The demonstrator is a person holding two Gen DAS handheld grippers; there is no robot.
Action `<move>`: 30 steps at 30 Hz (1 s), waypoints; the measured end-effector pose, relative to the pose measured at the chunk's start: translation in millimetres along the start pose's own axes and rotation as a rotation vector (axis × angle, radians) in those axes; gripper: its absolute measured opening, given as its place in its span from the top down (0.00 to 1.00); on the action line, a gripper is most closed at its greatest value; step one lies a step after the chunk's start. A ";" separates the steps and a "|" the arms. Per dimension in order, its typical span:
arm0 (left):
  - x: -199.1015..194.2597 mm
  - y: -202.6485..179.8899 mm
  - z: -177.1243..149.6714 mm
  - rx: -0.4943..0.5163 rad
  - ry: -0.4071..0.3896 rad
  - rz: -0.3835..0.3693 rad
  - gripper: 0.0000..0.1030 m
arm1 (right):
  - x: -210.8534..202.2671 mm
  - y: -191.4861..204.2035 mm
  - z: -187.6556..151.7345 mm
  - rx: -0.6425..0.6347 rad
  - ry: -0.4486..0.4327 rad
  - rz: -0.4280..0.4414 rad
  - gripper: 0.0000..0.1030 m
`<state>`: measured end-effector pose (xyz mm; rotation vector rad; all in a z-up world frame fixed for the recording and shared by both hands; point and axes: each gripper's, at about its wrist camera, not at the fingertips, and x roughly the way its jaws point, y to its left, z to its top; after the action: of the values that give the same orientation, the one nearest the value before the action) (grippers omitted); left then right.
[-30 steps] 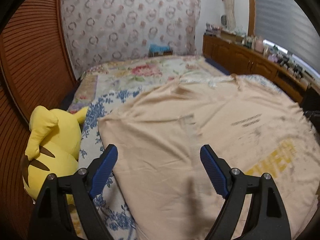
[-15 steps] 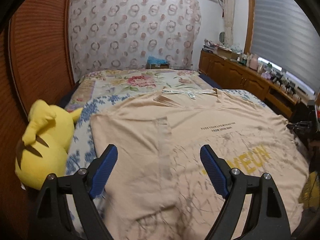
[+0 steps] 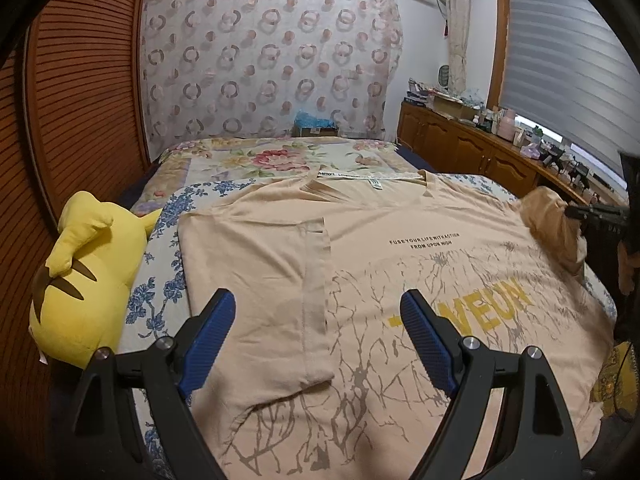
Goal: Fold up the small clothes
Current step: 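Grasp the sleeve with the right gripper, fold it inward, release, then grasp the folded sleeve again with the right gripper and flatten it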
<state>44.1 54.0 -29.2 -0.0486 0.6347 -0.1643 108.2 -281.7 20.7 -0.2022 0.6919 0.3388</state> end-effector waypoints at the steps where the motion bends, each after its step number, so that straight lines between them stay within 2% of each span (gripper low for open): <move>1: -1.0 -2.2 -0.6 0.001 -0.002 -0.010 0.17 | 3.0 12.8 5.2 -0.018 -0.002 0.027 0.95; 4: -3.4 -6.8 -1.5 0.008 -0.008 -0.016 0.17 | 15.1 46.1 17.0 -0.035 0.001 0.133 0.95; 7: -5.7 -10.7 -1.9 0.022 -0.011 -0.010 0.17 | 20.2 61.5 23.6 -0.022 -0.011 0.189 0.73; 8: -6.5 -11.3 -2.2 0.021 -0.012 -0.014 0.17 | 20.0 63.4 25.5 -0.022 -0.017 0.178 0.71; 12: -7.6 -14.5 -4.3 0.016 -0.011 -0.030 0.17 | 24.3 52.7 25.6 -0.016 -0.011 0.116 0.70; 18: -5.4 -22.8 -8.6 0.020 -0.002 -0.050 0.17 | 38.5 40.2 8.5 0.014 0.059 0.126 0.70; 24: -1.7 -28.1 -11.3 0.029 0.014 -0.053 0.17 | 60.3 59.9 -2.2 0.009 0.110 0.184 0.70; 30: -0.3 -27.4 -13.4 0.026 0.024 -0.054 0.17 | 88.3 79.8 11.0 -0.063 0.159 0.156 0.70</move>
<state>32.2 27.1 -37.2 -0.0390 0.6553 -0.2253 148.6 -183.6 -34.3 -0.2375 0.8569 0.4980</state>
